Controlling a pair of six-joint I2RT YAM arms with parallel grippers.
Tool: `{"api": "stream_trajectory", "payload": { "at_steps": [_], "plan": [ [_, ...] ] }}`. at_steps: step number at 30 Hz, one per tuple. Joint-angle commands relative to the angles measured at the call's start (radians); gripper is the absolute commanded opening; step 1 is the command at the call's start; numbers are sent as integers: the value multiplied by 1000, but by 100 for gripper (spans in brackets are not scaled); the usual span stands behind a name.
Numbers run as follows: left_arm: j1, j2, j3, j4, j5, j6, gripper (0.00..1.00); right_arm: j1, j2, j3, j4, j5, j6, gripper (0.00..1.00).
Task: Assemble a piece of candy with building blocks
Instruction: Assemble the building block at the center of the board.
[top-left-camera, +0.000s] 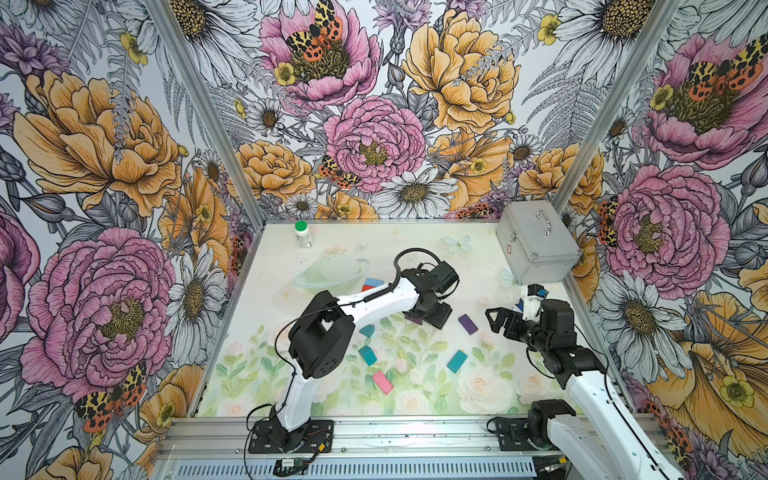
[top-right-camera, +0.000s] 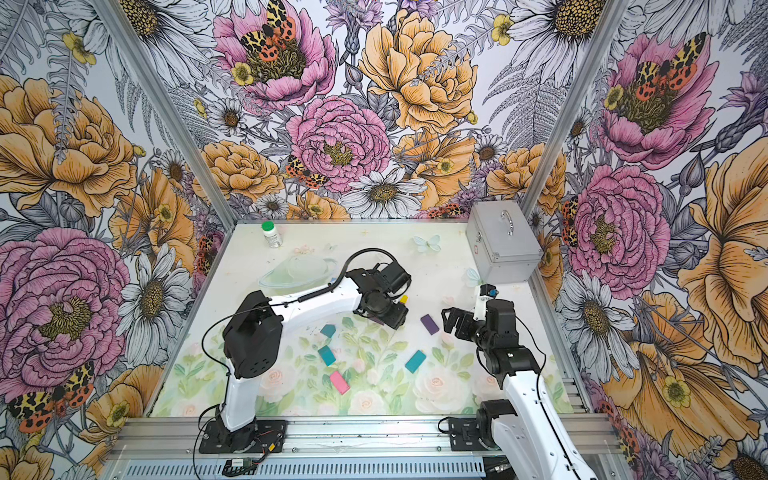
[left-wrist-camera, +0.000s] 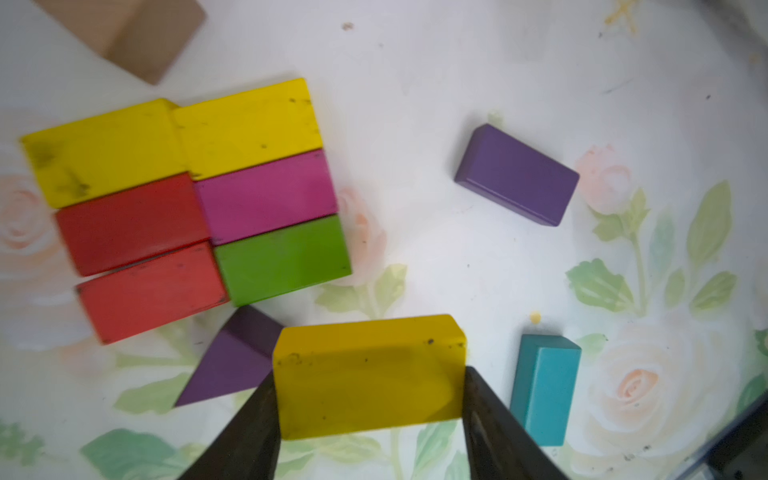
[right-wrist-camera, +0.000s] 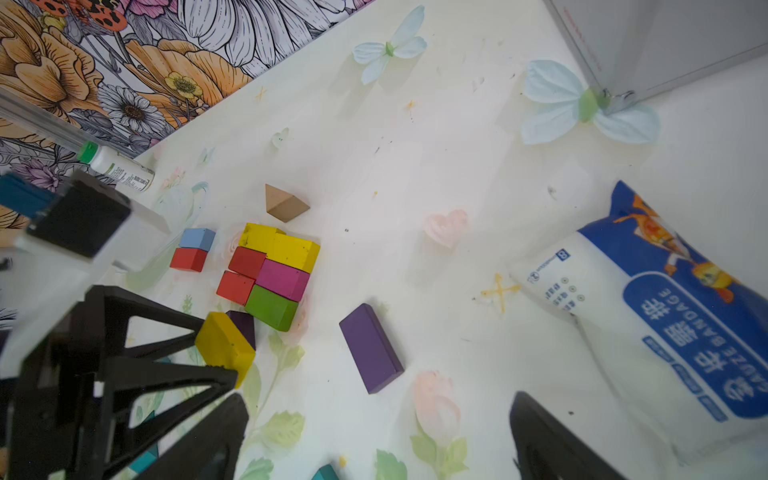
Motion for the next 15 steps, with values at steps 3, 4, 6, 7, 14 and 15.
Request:
{"api": "stream_trajectory", "payload": {
  "at_steps": [3,4,6,7,14,15],
  "plan": [
    [177,-189,-130,-6,19,37,53,202,129,128,56,42,-82,99],
    [202,-204,-148,-5,11,41,53,243,160,149,62,58,-94,99],
    [264,-223,-177,-5,-7,56,53,328,233,198,85,76,-117,99],
    [292,-223,-185,-4,-13,59,53,360,266,219,98,82,-126,99],
    [394,-135,-187,-5,-45,71,53,546,436,289,238,99,-130,99],
    [395,-118,-189,-5,-51,69,53,561,455,291,259,95,-126,99]
  ]
}}
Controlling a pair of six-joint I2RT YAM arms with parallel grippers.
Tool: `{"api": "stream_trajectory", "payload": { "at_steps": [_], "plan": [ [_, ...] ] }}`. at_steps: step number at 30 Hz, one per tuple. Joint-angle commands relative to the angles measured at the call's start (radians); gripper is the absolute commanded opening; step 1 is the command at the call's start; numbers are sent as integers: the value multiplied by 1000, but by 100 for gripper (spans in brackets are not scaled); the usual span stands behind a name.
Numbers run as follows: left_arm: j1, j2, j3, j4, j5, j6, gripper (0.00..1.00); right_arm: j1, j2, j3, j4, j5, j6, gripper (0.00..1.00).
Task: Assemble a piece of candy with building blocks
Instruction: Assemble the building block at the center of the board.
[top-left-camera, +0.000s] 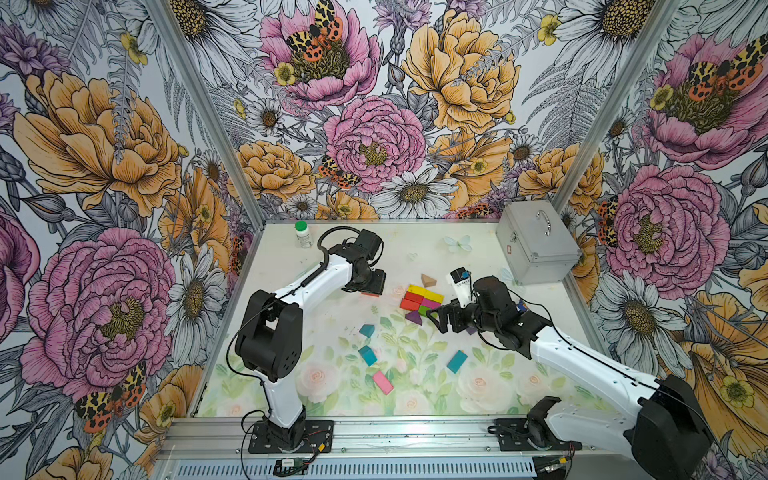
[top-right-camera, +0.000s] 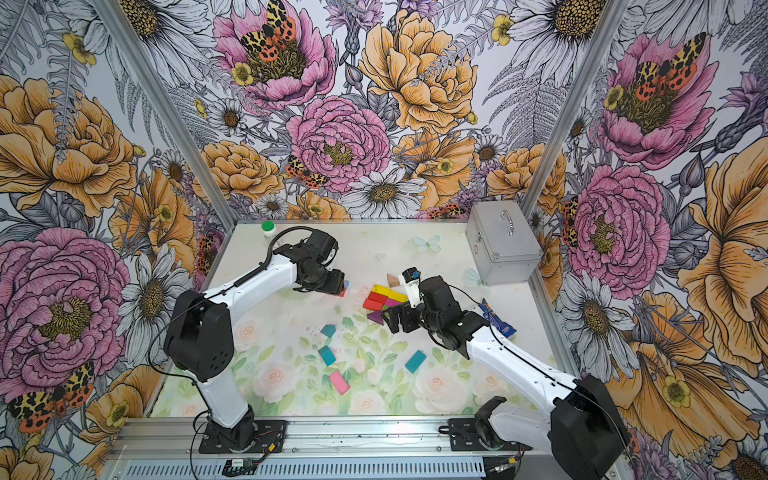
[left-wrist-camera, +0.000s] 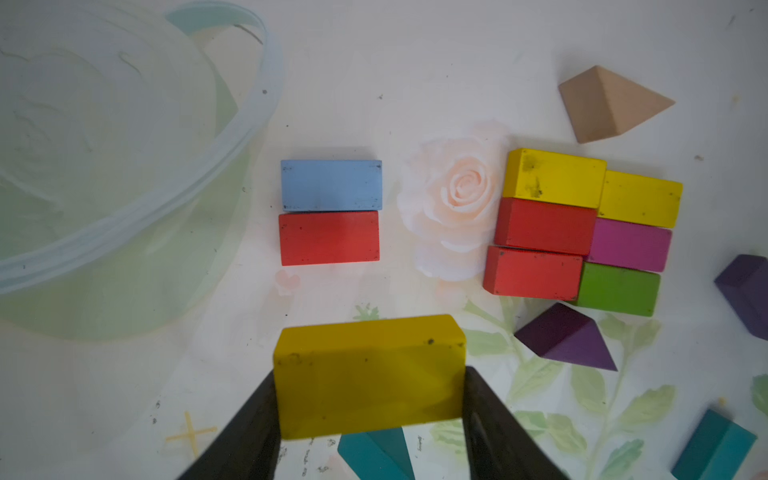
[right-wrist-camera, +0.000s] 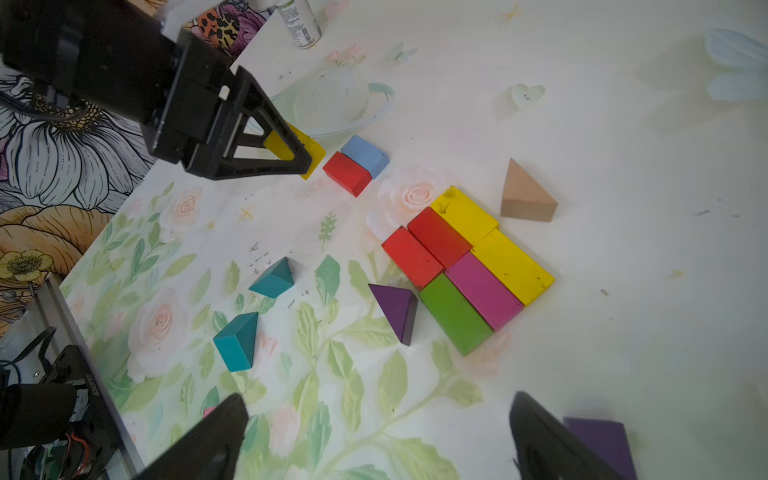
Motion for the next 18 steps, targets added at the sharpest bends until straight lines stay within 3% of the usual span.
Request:
{"api": "stream_trajectory", "payload": {
  "at_steps": [1,18],
  "plan": [
    [0,49,-15,-1,-32,21,53,40,50,23,99,21,-10,99],
    [33,171,-6,16,-20,11,55,56,161,62,157,-9,-34,100]
  ]
}}
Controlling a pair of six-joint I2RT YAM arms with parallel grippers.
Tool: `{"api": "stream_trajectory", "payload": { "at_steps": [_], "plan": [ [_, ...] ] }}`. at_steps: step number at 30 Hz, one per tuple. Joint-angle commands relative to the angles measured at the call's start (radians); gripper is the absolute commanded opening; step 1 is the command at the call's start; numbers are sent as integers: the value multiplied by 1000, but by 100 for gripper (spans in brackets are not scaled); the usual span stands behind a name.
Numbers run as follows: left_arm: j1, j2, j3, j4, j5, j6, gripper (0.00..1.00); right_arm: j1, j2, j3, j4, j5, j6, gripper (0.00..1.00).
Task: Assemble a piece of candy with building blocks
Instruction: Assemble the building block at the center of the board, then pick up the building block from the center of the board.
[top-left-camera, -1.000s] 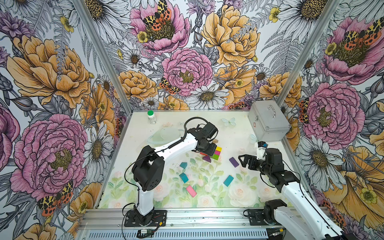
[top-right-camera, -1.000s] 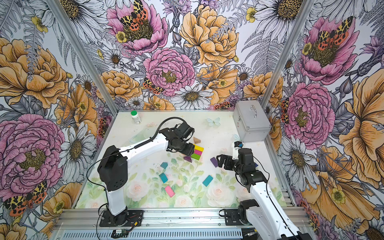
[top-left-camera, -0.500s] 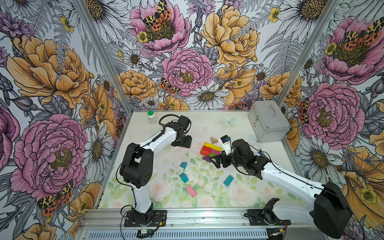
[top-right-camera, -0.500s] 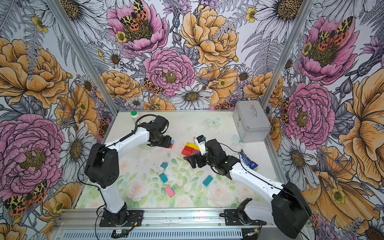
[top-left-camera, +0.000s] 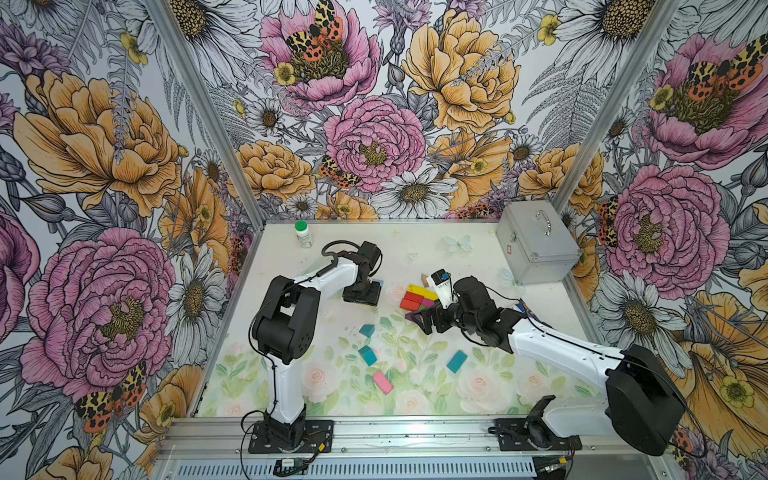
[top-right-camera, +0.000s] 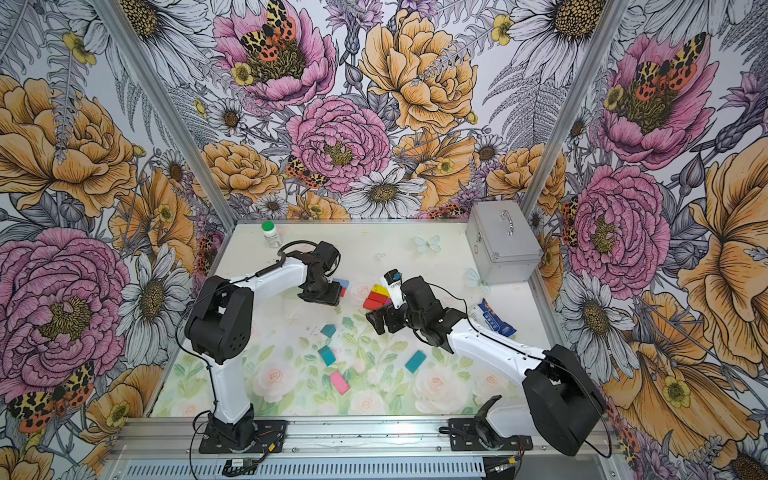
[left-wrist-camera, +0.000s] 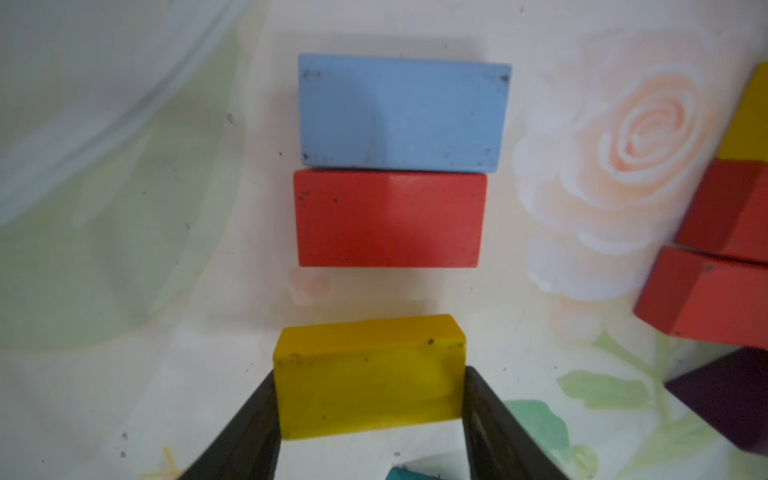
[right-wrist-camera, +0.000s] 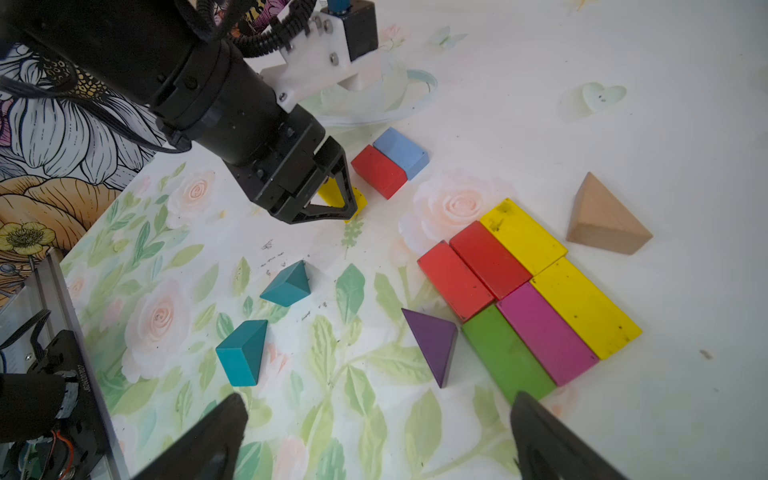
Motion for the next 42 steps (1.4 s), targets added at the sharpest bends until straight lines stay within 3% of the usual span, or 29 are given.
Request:
{"api": "stream_trajectory", "payload": {
  "at_steps": [1,14,16,20,25,28,31,36,42],
  "plan": [
    [9,33,26,19,10,8,56,1,10,36,31,-8,-20,100],
    [10,94,50,29,28,7,61,-45,-7,32,31,-33,-38,100],
    [6,85,46,28,28,7,65,-51,-13,30,29,-32,-38,100],
    [7,34,27,26,11,3,86,-68,-36,30,5,-27,-42,100],
    [-24,-97,11,7,-9,-5,90,-81,-84,49,-97,14,-78,100],
    [-101,-181,20,-15,-3,-21,90,-127,-134,42,-190,63,-80,100],
    [-222,-172,74,-28,17,-35,90,-234,-200,-1,-257,68,-51,100],
    [-419,9,272,-30,92,-35,90,-421,-322,-88,-292,21,-6,100],
    [-539,228,487,-33,142,12,92,-587,-315,-150,-254,-67,29,100]
  ]
}}
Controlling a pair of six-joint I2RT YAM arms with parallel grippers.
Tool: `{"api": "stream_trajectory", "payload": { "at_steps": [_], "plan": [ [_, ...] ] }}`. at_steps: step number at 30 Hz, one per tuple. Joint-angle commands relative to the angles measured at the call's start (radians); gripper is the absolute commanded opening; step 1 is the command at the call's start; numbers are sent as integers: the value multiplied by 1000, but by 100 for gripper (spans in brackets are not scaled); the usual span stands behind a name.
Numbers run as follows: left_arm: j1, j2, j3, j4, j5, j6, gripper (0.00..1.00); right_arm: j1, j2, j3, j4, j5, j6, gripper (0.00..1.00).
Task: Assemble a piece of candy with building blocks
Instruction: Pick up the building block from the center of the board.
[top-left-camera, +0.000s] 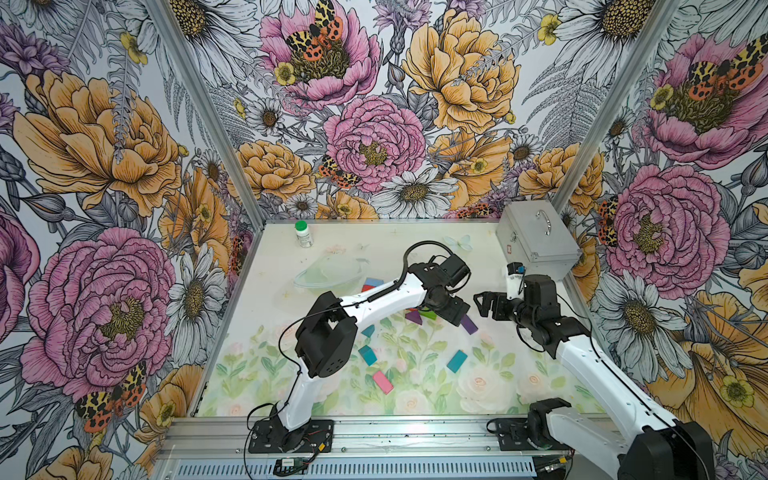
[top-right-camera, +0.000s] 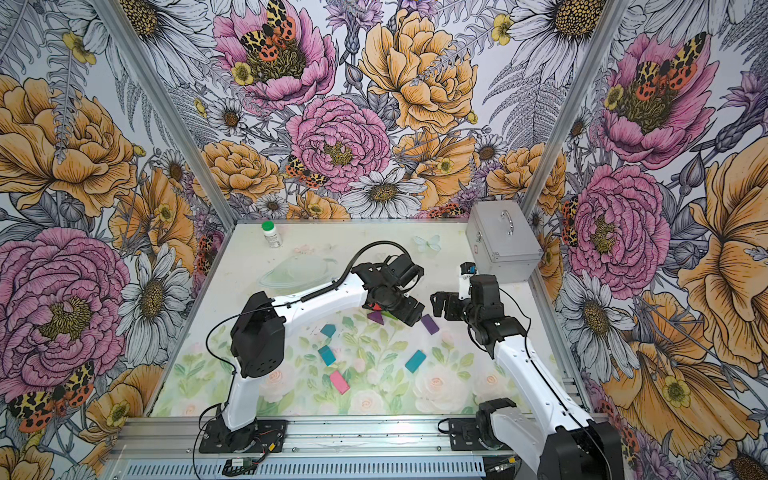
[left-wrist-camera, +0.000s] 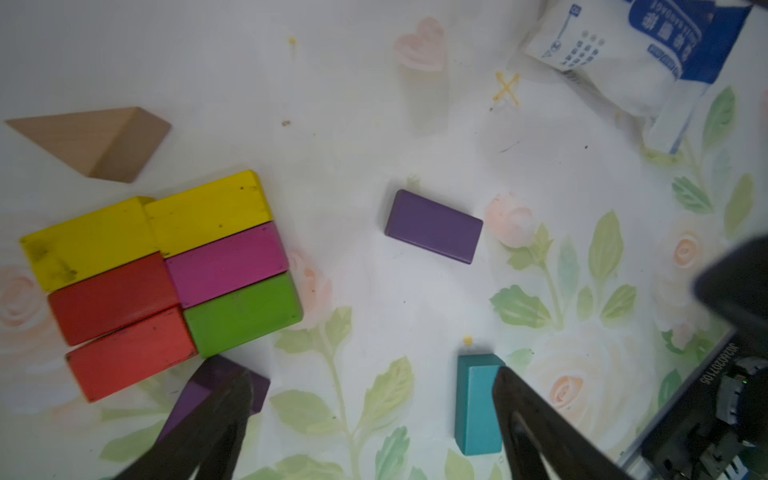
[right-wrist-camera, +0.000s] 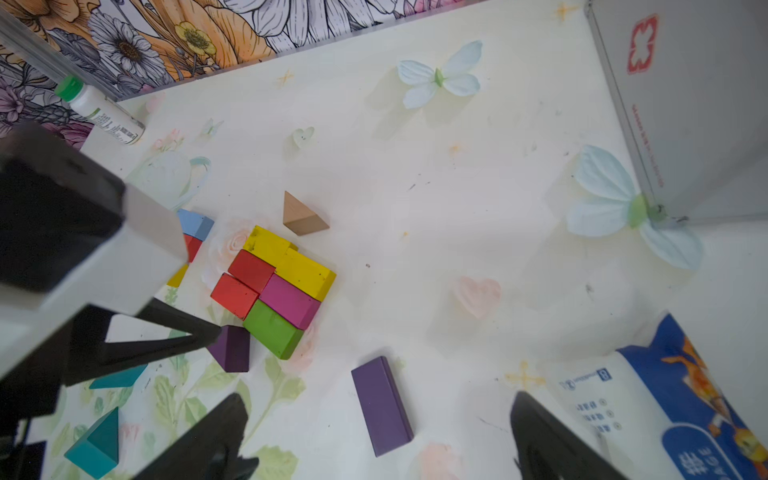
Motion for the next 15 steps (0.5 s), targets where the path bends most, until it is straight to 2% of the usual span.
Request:
{"api": "stream_trajectory", "payload": {
  "at_steps": [1,7,15],
  "plan": [
    [-23,78,79,-24,49,42,92,-86,4,-38,10,-76,33,100],
    [-40,153,160,-26,53,92,95,-274,-30,-75,12,-203,27,100],
    [-47,259,228,-25,4,148,96,-353,-61,-90,10,-268,26,100]
  ]
}}
